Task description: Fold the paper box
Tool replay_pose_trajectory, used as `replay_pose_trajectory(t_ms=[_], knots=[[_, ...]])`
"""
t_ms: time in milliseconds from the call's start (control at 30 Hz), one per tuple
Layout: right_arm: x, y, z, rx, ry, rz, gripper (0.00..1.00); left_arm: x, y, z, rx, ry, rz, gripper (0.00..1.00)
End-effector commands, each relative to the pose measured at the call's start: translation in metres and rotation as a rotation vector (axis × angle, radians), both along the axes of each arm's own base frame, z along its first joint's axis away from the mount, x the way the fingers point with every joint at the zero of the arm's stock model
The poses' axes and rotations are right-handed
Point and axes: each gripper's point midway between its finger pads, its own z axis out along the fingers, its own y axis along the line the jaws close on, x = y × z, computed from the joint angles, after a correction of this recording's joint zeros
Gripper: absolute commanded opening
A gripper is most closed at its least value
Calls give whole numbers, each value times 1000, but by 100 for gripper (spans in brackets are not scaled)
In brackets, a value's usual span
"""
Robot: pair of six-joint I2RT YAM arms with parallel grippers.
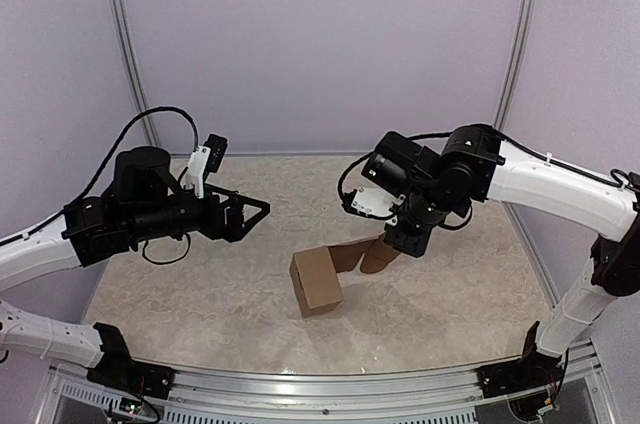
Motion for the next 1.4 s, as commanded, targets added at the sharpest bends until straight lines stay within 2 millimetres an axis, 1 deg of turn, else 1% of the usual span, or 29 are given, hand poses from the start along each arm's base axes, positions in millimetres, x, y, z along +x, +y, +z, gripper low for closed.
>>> replay_pose_trajectory(t_ms=[0, 200, 367, 467, 533, 833, 1067, 1167, 1300, 1367], knots=[[17, -15, 7, -245, -101, 119, 0, 2, 1, 9, 4, -7, 1, 99], [23, -26, 11, -421, -96, 152, 0, 0, -4, 5, -11, 14, 0, 99], [36, -30, 30, -517, -187, 122, 0, -2, -8, 3, -11, 18, -5, 99], [42, -25, 40, -556, -261, 122, 0, -1, -9, 2, -6, 16, -2, 99], [45, -24, 43, -594, -298, 122, 0, -1, -9, 2, -4, 14, 0, 99], [51, -11, 31, -713, -359, 151, 0, 0, -1, -11, 19, 10, 31, 99], [43, 8, 8, -724, -323, 185, 0, -3, 6, -22, 12, 20, 47, 99], [41, 16, -1, -722, -306, 201, 5, -4, 8, -25, 16, 22, 52, 99], [38, 29, -2, -697, -309, 213, 15, -6, 11, -26, 12, 19, 56, 99], [36, 35, 1, -679, -318, 220, 20, -6, 12, -26, 9, 17, 57, 99]])
